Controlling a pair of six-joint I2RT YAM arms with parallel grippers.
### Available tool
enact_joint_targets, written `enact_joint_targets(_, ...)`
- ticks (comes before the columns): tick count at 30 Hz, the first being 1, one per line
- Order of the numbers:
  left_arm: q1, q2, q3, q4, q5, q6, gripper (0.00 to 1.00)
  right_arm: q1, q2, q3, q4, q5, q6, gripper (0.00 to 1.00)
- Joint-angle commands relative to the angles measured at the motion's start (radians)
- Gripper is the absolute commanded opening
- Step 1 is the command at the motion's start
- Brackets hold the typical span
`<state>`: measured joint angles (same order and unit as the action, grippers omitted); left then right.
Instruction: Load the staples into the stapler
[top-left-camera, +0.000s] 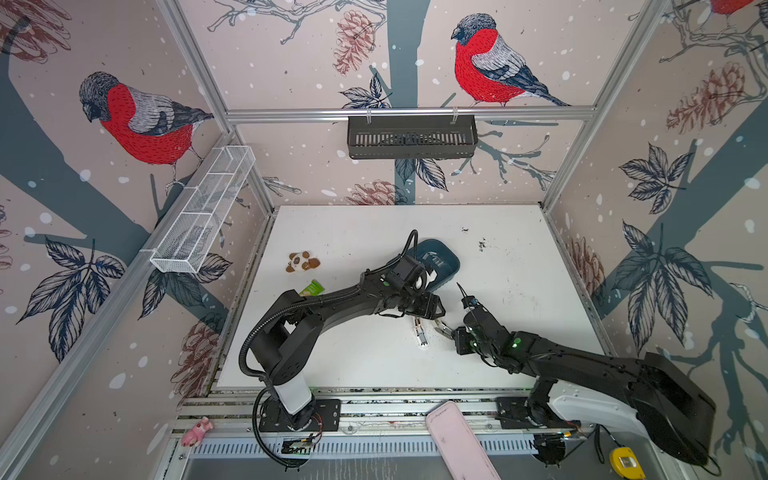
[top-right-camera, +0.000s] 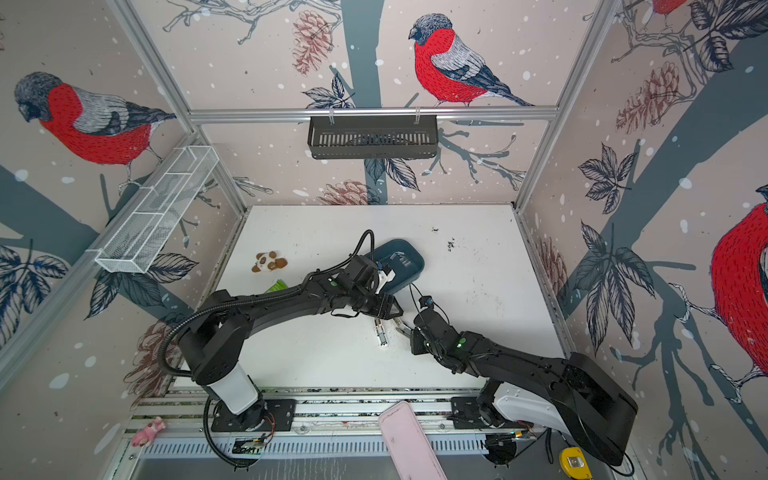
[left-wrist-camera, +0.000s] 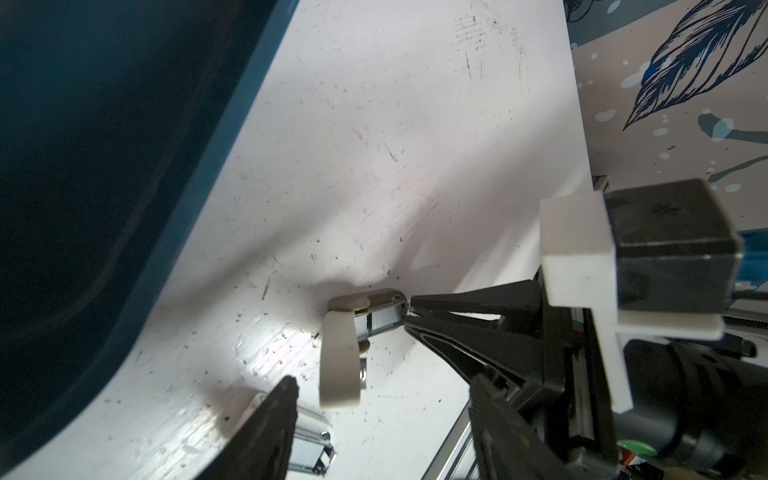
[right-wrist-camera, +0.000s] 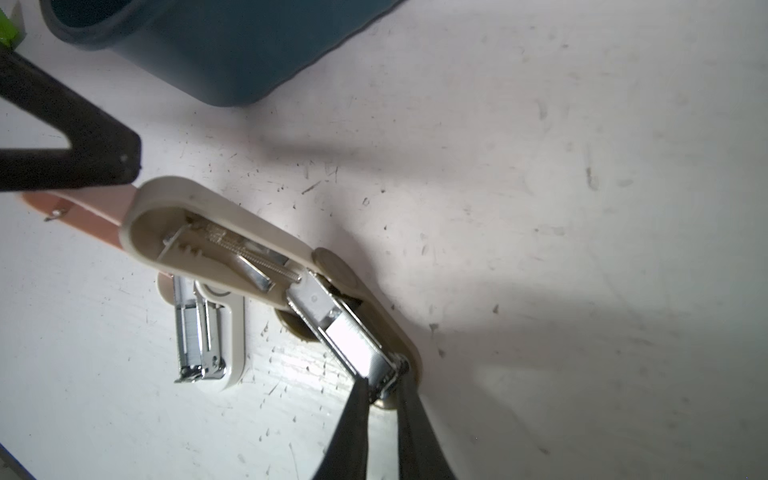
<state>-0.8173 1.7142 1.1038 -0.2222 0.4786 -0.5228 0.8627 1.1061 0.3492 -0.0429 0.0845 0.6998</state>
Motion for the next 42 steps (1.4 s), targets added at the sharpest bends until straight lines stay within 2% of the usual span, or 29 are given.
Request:
enact_joint_targets(1,-0.005,0.013,0.016,-0.017,0.03,0.0,0.65,0.0,-0.01,-0.002,0.026,0.015,-0.009,0.16)
enact_joint_targets(11,-0.025,0.03,0.046,-0.021,0.063,0.003,0.58,-0.002,-0.029,-0.017,0.033,0.011,-0.006,0.15)
enact_joint_targets(20,-0.055,0.055,0.054,0.047,0.14,-0.017,0.53,-0.006,-0.042,-0.038,0.06,0.005,-0.006,0.12)
enact_joint_targets(25,-0.089,0.098,0.078,0.064,0.143,-0.024,0.52,-0.028,-0.104,-0.073,0.073,-0.026,0.0,0.11)
enact_joint_targets(30,-0.094,0.101,0.067,0.094,0.132,-0.023,0.5,-0.066,-0.221,-0.099,-0.011,-0.037,-0.001,0.14)
enact_joint_targets(35,-0.1,0.085,0.084,0.003,0.062,0.139,0.47,-0.12,-0.354,-0.134,-0.049,-0.082,0.0,0.15)
enact_joint_targets(38,-0.103,0.066,0.096,-0.072,-0.011,0.29,0.53,-0.157,-0.419,-0.134,-0.062,-0.135,0.001,0.17)
enact_joint_targets(40,-0.105,0.069,0.104,-0.105,-0.005,0.389,0.57,-0.179,-0.446,-0.121,-0.089,-0.149,0.0,0.17)
enact_joint_targets(42,-0.106,0.09,0.113,-0.121,-0.033,0.424,0.57,-0.197,-0.462,-0.111,-0.105,-0.161,0.0,0.17)
